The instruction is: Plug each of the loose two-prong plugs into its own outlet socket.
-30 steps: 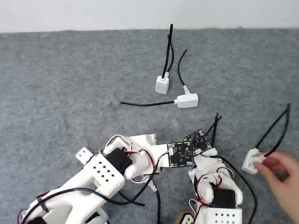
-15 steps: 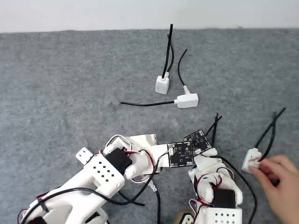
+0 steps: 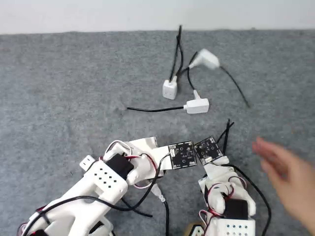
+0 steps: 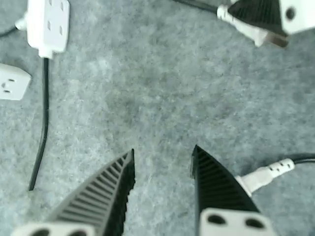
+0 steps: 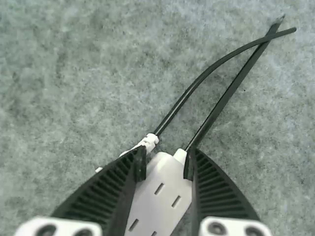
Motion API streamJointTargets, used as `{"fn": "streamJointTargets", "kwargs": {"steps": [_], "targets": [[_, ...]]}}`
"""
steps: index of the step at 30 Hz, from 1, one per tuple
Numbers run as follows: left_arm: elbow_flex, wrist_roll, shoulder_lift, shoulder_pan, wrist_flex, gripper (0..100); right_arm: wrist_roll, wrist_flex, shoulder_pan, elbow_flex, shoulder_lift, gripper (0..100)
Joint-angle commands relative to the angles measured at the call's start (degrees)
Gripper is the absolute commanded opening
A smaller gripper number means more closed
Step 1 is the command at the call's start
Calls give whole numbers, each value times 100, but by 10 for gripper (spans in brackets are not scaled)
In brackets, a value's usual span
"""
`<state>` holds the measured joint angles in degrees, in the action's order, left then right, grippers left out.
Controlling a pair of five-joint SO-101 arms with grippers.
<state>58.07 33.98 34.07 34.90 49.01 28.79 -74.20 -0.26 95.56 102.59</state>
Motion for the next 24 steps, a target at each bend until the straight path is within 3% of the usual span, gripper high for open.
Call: {"fn": "streamJointTargets", "kwargs": {"steps": [1,9,17,24], "targets": [[-75,44,167,0,-141,184,-35,-84,-66,97,22,151],[-48,53,185,-26,-211,184,-35,-84,-66,97,22,151],[-233,18,211,-1037,-352,184,-35,-84,-66,97,22,151],[-1921,-756,220,-1363,1380,184,-62,-84,-92,97,22,152]]}}
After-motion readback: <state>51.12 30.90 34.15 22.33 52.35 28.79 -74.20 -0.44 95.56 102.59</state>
